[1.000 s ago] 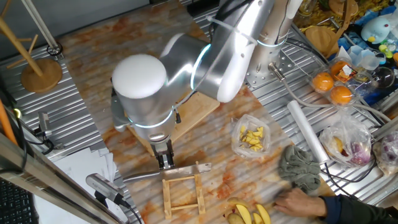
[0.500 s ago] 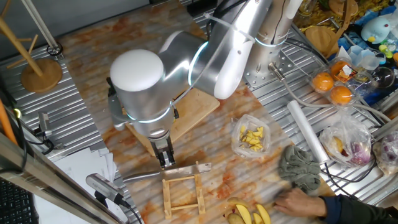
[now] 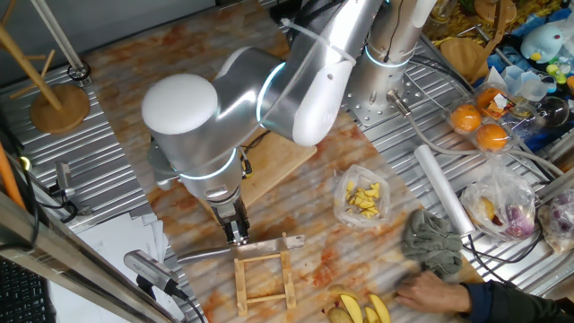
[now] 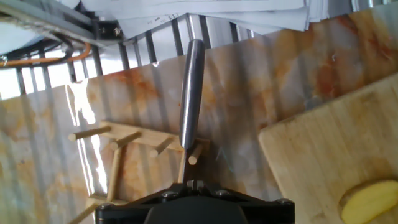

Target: Chop the potatoes

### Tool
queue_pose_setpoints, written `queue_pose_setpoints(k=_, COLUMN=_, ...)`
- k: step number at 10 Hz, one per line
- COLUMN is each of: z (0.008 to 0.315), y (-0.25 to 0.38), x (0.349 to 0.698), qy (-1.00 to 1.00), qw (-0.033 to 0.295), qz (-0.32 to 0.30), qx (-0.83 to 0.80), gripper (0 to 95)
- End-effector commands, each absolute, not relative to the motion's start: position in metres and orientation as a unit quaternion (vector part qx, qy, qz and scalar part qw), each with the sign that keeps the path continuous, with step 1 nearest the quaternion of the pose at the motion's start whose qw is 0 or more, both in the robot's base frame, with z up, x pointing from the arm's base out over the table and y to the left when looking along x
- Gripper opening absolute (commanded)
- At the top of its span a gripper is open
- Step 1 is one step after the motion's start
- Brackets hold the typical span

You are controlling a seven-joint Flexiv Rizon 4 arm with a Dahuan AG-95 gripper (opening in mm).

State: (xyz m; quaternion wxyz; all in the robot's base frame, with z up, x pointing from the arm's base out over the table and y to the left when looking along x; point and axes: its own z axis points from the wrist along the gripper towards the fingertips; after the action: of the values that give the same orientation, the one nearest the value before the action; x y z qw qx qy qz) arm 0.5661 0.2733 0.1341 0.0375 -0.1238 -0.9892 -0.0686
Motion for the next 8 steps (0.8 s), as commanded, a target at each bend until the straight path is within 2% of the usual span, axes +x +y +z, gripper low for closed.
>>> queue_pose_setpoints(k=1, z=0.125, y=0.279, x=0.559, qy=-0.989, qw=0.037, qz=-0.069, qx=-0.126, gripper=19.0)
queue_pose_setpoints(k=8, z=0.102, y=0.292, x=0.544, qy=-0.989, qw=0.034, qz=-0.069, qx=-0.126, gripper=19.0)
